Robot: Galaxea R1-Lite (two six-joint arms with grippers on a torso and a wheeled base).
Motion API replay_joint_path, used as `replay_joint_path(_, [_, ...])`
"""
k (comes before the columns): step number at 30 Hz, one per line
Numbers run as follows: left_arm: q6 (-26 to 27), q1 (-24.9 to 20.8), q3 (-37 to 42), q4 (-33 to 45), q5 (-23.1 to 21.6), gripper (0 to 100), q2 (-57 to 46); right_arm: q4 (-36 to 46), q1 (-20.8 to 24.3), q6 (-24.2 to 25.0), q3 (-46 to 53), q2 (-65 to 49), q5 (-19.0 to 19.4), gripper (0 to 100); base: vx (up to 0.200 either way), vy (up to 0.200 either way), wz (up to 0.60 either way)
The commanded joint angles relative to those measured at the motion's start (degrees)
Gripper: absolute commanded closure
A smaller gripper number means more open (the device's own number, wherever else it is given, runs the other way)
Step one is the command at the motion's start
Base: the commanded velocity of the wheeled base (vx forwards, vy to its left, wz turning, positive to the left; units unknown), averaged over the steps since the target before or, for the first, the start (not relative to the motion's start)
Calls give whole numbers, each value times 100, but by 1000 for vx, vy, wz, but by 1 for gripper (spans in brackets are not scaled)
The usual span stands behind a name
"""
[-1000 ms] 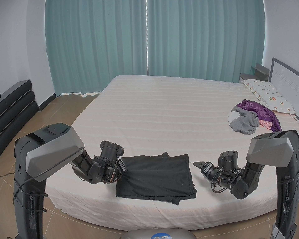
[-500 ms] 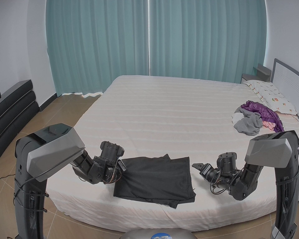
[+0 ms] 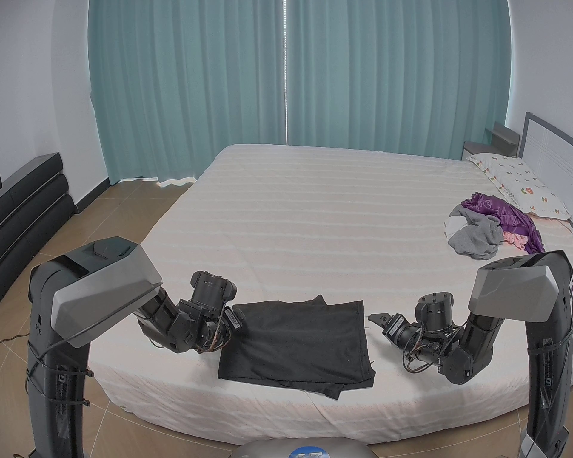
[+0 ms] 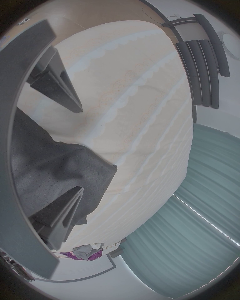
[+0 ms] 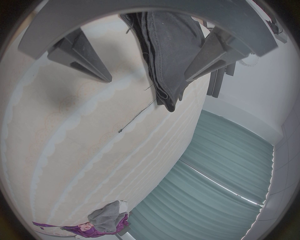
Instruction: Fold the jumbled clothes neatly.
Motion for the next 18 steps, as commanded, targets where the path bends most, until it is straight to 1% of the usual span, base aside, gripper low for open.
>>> replay_joint_path(1, [4,63,-2,0,-18,0,2,-13,-6,8,-11,-4,9,0,0,0,0])
replay_joint_path(12, [-66,168,86,-9,-36,0,-69,-22,-14,17,51,-31,9,0,0,0,0])
replay_joint_path(15, [-145,212,95,0,-36,0,-121,-13,-32,70,68,-75,9,0,0,0,0])
replay_joint_path(18, [-198,344,218,0,-62,0,-385,-13,-67,237,244,-206,9,0,0,0,0])
